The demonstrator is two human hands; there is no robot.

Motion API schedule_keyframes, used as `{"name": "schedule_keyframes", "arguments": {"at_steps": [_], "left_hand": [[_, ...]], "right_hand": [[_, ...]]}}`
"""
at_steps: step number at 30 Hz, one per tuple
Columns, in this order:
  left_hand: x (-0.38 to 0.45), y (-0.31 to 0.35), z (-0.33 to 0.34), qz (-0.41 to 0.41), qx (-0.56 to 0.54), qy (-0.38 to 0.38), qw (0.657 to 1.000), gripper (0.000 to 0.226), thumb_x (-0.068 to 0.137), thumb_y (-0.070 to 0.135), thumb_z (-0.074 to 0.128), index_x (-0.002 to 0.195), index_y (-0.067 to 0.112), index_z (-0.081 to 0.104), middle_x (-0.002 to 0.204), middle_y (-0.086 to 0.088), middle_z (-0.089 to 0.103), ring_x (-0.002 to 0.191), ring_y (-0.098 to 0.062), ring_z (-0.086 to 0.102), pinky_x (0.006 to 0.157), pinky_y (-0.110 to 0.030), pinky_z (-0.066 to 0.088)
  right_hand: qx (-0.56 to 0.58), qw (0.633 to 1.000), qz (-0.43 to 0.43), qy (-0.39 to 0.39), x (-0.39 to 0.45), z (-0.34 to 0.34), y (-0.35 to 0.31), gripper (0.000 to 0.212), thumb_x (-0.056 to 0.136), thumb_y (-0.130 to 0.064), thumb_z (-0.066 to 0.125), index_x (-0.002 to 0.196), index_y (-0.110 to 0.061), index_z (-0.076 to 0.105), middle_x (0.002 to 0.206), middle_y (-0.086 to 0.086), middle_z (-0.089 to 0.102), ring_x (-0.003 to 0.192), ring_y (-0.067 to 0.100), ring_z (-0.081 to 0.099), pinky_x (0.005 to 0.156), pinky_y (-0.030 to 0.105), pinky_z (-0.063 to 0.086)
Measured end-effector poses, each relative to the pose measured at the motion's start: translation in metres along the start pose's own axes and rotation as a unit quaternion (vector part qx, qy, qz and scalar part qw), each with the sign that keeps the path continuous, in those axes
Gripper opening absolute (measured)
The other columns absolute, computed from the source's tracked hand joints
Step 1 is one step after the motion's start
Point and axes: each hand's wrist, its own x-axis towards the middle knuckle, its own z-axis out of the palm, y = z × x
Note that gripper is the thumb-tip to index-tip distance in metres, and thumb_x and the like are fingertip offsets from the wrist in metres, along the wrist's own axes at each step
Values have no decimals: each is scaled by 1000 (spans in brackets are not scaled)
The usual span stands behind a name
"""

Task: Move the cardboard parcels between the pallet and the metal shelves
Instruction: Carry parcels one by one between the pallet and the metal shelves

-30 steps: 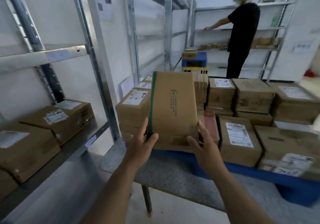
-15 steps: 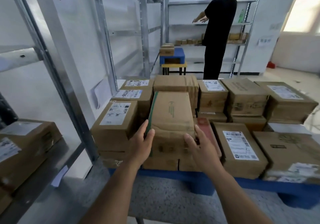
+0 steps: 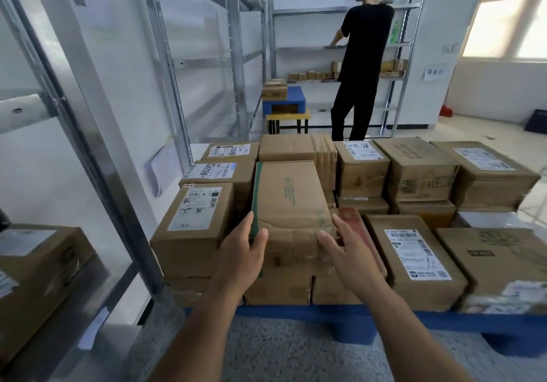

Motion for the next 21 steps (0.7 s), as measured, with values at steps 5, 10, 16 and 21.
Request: {"name": "schedule_keyframes", "arguments": {"at_steps": [5,10,16,21], "left_hand": [[3,2,-35,104,80,195,972,44,96,27,47,138,14,43,138,-9,49,127,-23,43,96,-33,38],[22,-39,-71,-114,160,202,959,59,94,37,46,145,16,27,148,-18,30,133,-36,31,104,-53,36],[27,-67,-72,-189,43,111,975,51,94,41,45,140,21,34,133,-11,42,114,-31,49,88,-50,49],[29,-59,-60,-163,33,72,983,52,93,44,46,141,26,33,131,-7,43,113,-27,51,89,-49,50]], "right_hand": [[-44,997,2,56,7,-2,-11,72,85,-58,52,146,-27,28,142,0,41,128,18,41,101,44,42],[-50,998,22,32,17,6,-20,66,89,-47,55,145,-23,30,133,2,51,114,14,49,90,32,43],[-21,999,12,22,24,13,-23,52,92,-34,56,138,-21,39,126,0,58,90,3,42,66,17,35],[-22,1000,4,20,24,15,-23,50,92,-34,55,138,-20,39,114,-5,56,74,-5,39,58,11,28]]}}
